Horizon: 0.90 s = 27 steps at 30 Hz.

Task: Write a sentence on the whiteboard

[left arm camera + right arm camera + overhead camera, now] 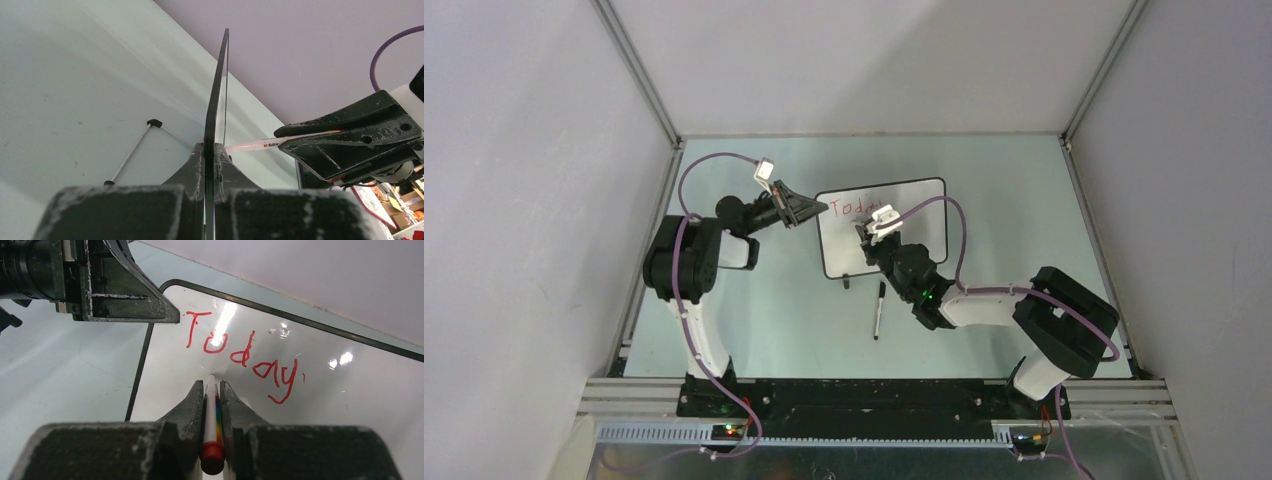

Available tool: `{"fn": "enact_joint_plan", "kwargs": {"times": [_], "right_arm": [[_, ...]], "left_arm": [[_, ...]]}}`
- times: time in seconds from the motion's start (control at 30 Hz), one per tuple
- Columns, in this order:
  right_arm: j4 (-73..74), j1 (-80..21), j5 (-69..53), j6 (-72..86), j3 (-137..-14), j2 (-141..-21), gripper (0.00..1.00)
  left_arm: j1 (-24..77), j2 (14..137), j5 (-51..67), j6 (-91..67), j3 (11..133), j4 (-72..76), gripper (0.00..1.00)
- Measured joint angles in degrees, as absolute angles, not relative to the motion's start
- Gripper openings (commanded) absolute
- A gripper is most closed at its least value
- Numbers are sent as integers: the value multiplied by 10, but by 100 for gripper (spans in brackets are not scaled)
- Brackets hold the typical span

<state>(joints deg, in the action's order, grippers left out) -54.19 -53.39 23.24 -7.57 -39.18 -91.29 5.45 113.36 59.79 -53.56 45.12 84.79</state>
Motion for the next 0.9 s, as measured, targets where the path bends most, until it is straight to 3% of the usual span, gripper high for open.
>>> {"fn": "enact_joint_plan", "kwargs": {"times": [0.9], "right_arm": [[-490,-560,263,-84,-401,-912,0]], "left_arm": [[54,1134,598,-536,451,848,0]]}}
